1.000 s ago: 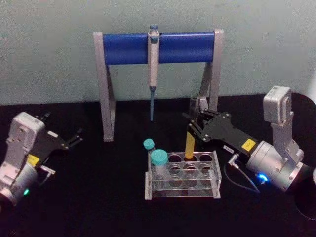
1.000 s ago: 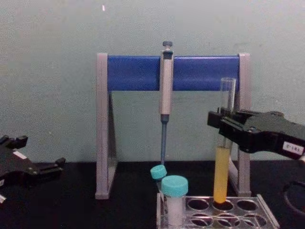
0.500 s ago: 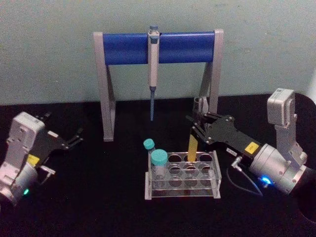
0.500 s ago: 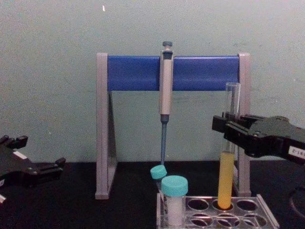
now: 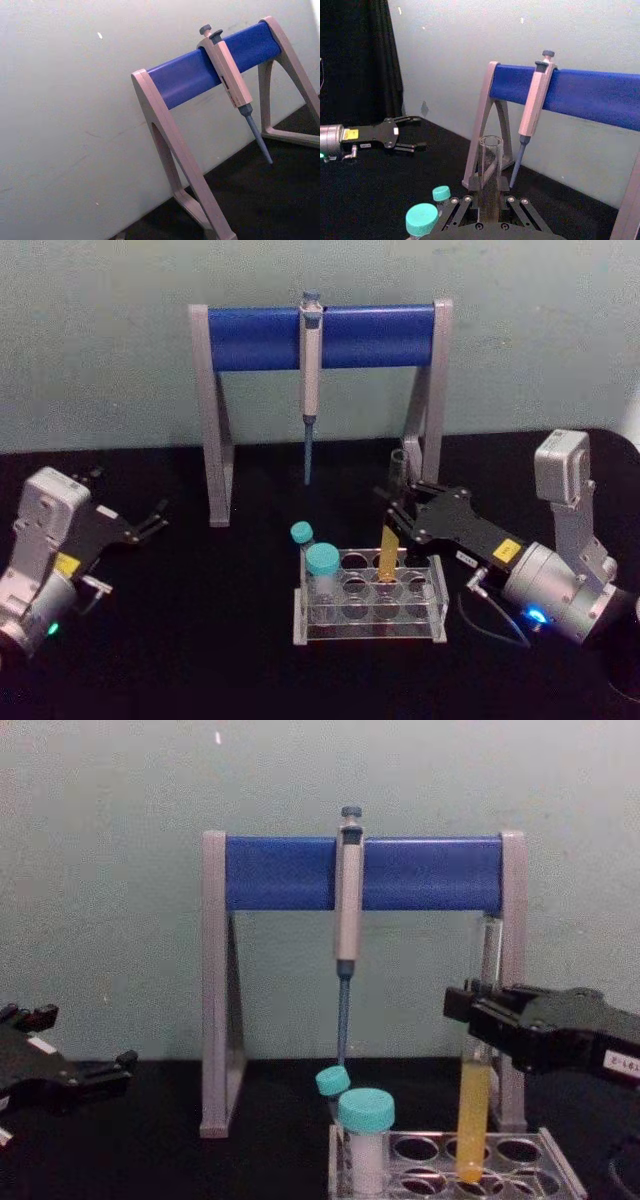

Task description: Pick up the test tube from the test tube rack, shake it, then place it back into the test tube rack.

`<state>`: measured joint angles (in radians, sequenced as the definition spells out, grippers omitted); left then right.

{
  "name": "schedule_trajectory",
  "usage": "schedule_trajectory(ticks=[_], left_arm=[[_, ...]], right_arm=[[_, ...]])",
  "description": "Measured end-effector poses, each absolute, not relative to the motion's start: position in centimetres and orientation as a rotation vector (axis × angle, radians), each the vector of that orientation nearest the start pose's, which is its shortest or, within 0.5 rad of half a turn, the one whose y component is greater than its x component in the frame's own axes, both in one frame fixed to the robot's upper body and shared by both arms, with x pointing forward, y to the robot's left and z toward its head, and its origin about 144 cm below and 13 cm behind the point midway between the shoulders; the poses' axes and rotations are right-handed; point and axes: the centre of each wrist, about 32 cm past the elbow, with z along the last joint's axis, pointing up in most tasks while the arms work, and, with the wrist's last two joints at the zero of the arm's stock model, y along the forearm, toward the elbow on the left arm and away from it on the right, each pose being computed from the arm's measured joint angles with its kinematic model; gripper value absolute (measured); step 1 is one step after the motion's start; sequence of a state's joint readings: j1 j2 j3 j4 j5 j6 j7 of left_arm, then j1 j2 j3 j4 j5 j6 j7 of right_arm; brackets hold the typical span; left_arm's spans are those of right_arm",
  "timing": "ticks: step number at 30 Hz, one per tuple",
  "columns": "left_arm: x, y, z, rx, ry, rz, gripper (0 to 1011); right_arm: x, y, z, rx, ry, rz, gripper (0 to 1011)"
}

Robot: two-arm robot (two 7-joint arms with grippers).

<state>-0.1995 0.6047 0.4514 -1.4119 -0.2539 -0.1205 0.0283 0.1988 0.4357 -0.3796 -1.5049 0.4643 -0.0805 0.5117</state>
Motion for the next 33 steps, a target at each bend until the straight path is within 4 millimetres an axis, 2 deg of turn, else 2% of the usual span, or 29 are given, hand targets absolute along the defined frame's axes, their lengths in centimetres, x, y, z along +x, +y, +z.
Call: schedule_trajectory(ticks=[33], left_arm=[[48.9, 31.0, 114.0, 0.305, -0.285, 1.248, 1010]], right_arm=[[49.9, -24.8, 115.0, -0.026, 0.004, -0.758, 224]])
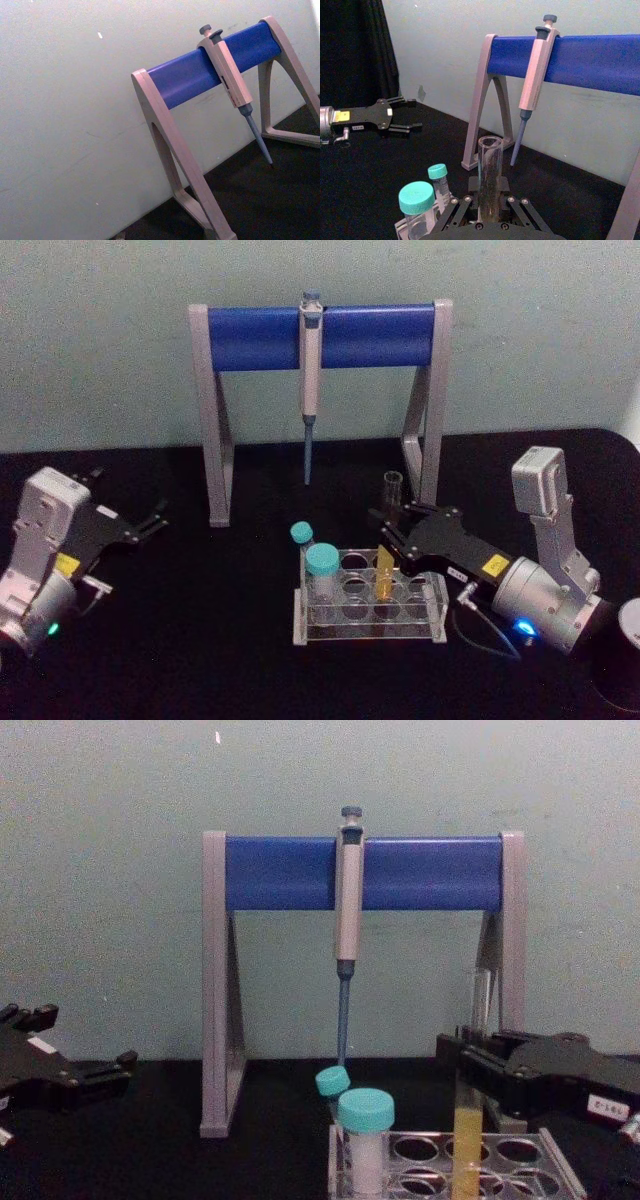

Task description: Pick up the test tube from the test tube rack, shake it, then place it back into the test tube rack.

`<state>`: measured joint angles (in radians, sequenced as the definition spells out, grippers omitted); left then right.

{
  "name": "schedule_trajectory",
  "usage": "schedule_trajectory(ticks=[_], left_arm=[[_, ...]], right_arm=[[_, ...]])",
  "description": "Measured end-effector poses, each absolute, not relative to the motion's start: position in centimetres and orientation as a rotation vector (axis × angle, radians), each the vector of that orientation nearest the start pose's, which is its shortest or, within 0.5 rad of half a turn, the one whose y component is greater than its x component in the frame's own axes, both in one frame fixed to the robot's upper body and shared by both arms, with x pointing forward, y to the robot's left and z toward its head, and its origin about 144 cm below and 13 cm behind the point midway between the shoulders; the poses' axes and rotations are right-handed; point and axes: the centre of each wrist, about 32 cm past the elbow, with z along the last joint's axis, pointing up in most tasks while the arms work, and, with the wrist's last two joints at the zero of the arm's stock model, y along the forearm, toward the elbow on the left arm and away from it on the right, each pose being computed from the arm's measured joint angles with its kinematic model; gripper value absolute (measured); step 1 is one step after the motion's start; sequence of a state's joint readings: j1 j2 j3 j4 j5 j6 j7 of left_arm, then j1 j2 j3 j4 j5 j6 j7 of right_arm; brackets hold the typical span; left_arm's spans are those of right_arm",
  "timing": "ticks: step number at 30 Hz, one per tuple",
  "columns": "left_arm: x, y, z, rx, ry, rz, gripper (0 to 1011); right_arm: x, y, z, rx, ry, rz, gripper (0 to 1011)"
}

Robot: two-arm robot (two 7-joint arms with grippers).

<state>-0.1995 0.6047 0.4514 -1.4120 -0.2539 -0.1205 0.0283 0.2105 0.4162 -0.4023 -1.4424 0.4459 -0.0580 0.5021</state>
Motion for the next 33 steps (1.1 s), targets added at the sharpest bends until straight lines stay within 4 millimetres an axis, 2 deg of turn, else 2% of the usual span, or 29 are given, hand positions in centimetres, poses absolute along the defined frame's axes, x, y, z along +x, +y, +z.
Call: schedule_trajectory(ticks=[29, 32, 33], left_arm=[[48.86, 30.97, 113.98, 0.304, -0.285, 1.248, 1010], [48.86, 30.97, 113.98, 0.304, -0.285, 1.248, 1010], [48.86, 30.97, 113.98, 0.305, -0.285, 1.248, 1010]], right_arm=[[50.04, -24.54, 114.71, -0.052, 0.003, -0.766, 228], [50.02, -24.55, 114.69, -0.054, 0.005, -0.767, 313], [50.02, -24.56, 114.68, -0.054, 0.005, -0.767, 377]])
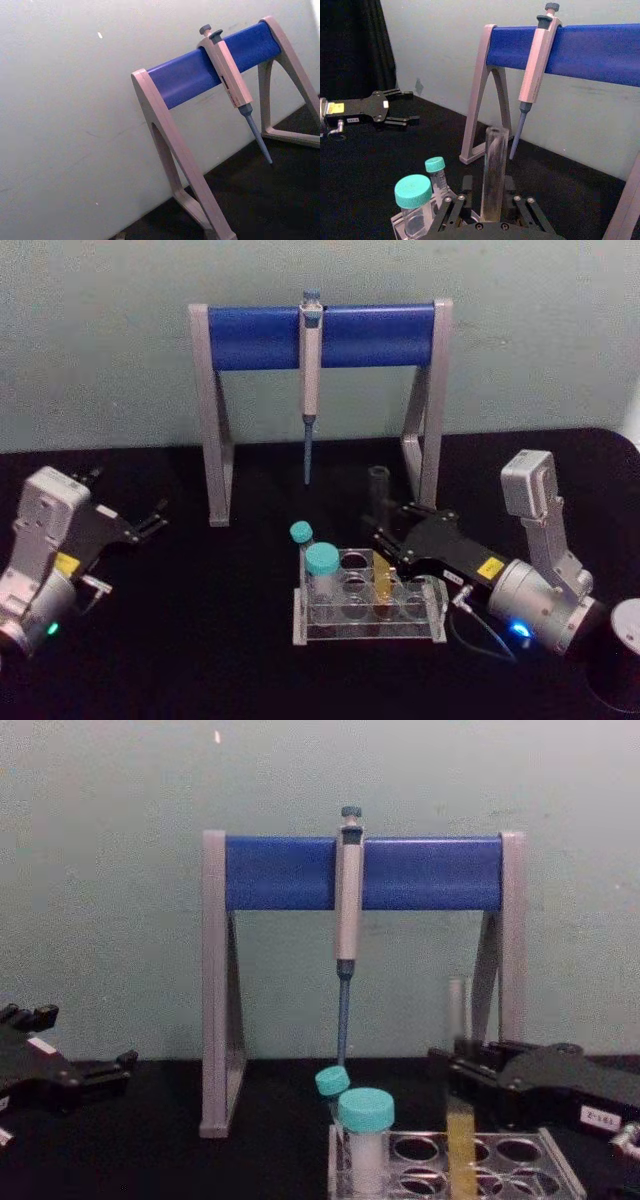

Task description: Pick up the test tube from the test tube rack, shake it, then place it back into the test tube rack.

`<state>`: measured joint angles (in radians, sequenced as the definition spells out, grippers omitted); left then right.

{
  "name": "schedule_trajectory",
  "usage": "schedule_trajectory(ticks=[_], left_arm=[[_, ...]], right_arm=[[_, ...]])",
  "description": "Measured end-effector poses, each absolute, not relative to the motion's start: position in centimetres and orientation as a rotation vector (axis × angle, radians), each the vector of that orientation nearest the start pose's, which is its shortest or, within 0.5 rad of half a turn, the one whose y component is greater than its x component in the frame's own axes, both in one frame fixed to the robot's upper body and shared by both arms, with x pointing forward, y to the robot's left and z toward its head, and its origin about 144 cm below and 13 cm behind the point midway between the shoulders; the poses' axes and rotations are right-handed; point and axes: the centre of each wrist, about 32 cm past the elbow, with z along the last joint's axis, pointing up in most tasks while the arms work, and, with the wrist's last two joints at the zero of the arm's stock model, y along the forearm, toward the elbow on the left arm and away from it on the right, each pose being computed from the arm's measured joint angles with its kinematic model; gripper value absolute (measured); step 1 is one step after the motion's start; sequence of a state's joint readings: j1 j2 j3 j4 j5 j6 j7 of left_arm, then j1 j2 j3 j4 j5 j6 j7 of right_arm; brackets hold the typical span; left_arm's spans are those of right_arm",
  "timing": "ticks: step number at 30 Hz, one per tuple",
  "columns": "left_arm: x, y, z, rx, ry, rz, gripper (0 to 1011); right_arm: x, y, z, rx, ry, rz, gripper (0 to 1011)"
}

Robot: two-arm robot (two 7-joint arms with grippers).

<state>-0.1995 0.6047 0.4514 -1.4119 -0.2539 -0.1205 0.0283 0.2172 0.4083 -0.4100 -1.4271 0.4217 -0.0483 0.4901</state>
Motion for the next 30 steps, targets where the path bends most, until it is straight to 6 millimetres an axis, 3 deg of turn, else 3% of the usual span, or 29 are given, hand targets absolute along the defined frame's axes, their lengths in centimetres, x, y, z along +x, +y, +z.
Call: schedule_trajectory(ticks=[4, 7, 11, 20, 30], left_arm=[[48.86, 30.97, 113.98, 0.305, -0.285, 1.248, 1010], [48.86, 30.97, 113.98, 0.305, -0.285, 1.248, 1010], [48.86, 30.97, 113.98, 0.304, -0.285, 1.248, 1010], [48.86, 30.97, 113.98, 0.304, -0.285, 1.248, 1010], [48.86, 30.97, 113.98, 0.304, -0.285, 1.248, 1010]], right_arm=[[50.02, -24.58, 114.68, -0.054, 0.005, -0.767, 459], [50.01, -24.59, 114.68, -0.053, 0.005, -0.767, 603], [50.01, -24.6, 114.69, -0.053, 0.005, -0.767, 683], [50.01, -24.59, 114.72, -0.051, 0.004, -0.765, 970], [49.76, -24.95, 114.77, -0.046, 0.003, -0.766, 1000]])
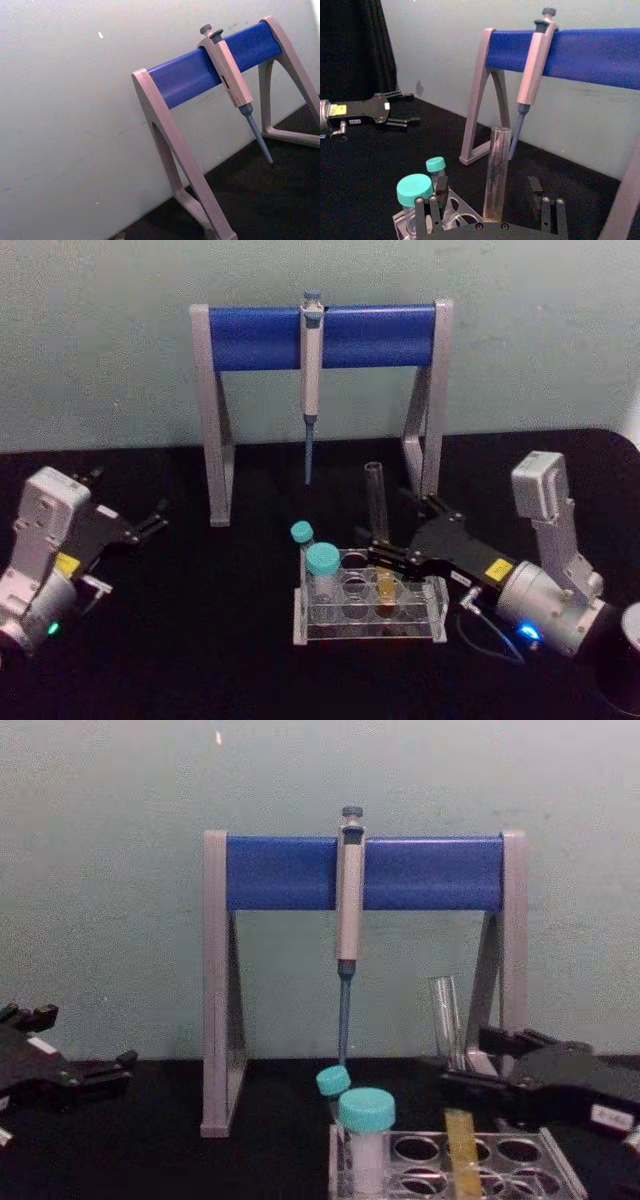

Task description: Pick up the test tube from the test tube rack, shake it, then place it back into the test tube rack.

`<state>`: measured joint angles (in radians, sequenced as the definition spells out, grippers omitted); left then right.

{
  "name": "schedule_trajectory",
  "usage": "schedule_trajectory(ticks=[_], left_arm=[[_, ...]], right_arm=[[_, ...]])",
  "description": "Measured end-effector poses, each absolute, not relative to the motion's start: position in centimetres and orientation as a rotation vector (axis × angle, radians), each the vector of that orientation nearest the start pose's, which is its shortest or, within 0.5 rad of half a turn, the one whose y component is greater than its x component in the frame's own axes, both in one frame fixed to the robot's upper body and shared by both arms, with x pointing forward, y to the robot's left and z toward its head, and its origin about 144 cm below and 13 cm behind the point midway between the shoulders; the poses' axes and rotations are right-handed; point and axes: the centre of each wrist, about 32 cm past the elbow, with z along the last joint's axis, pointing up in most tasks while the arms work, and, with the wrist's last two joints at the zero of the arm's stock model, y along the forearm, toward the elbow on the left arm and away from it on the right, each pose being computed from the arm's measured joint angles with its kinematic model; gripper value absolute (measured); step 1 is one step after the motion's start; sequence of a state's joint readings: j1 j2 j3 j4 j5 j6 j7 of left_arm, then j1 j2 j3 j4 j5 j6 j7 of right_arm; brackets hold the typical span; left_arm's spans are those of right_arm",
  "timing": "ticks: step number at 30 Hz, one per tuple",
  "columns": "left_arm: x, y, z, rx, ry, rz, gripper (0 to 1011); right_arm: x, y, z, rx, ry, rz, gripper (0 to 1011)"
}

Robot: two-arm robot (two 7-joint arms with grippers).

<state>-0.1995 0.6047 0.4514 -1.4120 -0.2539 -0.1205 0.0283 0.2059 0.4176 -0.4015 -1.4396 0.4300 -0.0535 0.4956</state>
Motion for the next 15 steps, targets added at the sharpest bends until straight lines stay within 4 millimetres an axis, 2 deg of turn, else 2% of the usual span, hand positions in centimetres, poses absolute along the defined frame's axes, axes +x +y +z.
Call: schedule_trajectory(ticks=[10, 15], left_arm=[[48.9, 31.0, 114.0, 0.305, -0.285, 1.248, 1010], [48.9, 31.0, 114.0, 0.304, -0.285, 1.248, 1009]], right_arm=[[47.2, -27.3, 115.3, -0.025, -0.019, -0.79, 1000], [45.8, -28.6, 115.3, -0.002, -0.038, -0.878, 1000]])
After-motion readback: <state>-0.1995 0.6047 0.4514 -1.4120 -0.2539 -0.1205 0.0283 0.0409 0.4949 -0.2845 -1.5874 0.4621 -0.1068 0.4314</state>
